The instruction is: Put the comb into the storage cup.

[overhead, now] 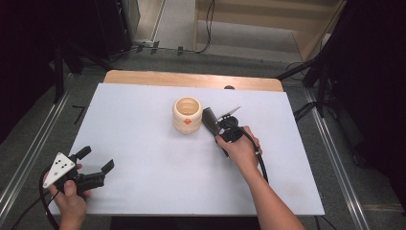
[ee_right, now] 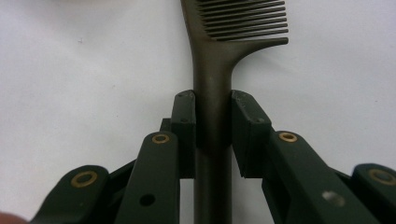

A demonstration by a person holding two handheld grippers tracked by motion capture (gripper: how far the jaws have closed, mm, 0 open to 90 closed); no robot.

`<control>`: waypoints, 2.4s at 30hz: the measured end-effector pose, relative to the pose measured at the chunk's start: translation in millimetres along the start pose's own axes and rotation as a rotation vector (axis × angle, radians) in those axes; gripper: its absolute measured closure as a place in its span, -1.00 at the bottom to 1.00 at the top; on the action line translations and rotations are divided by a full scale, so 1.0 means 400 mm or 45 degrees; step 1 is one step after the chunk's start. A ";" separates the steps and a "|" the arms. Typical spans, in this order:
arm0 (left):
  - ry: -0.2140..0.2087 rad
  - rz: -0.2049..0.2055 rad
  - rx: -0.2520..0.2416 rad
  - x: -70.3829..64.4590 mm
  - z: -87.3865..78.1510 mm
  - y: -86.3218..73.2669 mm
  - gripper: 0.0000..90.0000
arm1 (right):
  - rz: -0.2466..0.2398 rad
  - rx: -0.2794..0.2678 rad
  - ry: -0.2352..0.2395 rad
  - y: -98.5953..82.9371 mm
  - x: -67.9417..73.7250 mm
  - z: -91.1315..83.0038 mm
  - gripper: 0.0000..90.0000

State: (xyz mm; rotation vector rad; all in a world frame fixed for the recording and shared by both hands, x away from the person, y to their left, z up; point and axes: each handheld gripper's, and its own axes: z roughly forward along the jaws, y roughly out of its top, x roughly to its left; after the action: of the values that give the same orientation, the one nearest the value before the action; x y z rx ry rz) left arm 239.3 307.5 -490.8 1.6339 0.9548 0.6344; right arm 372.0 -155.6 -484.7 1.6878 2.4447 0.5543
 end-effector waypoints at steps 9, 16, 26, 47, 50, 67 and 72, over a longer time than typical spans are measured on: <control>0.002 -0.001 0.000 -0.001 0.000 0.000 -0.94 | 0.034 -0.102 0.023 -0.012 -0.011 -0.019 0.58; 0.005 0.001 0.003 -0.002 0.001 0.000 -0.94 | 0.043 -0.213 0.046 -0.028 -0.025 -0.045 0.58; 0.001 0.012 0.006 -0.003 0.001 0.000 -0.94 | 0.069 -0.436 0.074 -0.068 -0.042 -0.084 0.58; 0.021 0.021 -0.013 -0.006 -0.002 0.002 -0.94 | -0.040 -0.769 0.150 -0.171 -0.031 -0.143 0.58; 0.018 0.029 -0.013 -0.008 -0.002 0.002 -0.94 | -0.063 -0.793 0.169 -0.184 -0.031 -0.144 0.58; 0.012 0.109 -0.043 -0.059 0.000 0.029 -0.95 | -0.106 -0.865 0.214 -0.240 -0.021 -0.116 0.58; -0.013 0.120 -0.040 -0.088 0.007 0.058 -0.95 | -0.111 -0.891 0.236 -0.248 -0.022 -0.117 0.58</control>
State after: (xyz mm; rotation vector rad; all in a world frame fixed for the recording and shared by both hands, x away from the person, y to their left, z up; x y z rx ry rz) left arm 229.1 274.3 -467.0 1.6599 0.8601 0.7008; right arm 274.2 -205.1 -478.3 1.2693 2.0355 1.3995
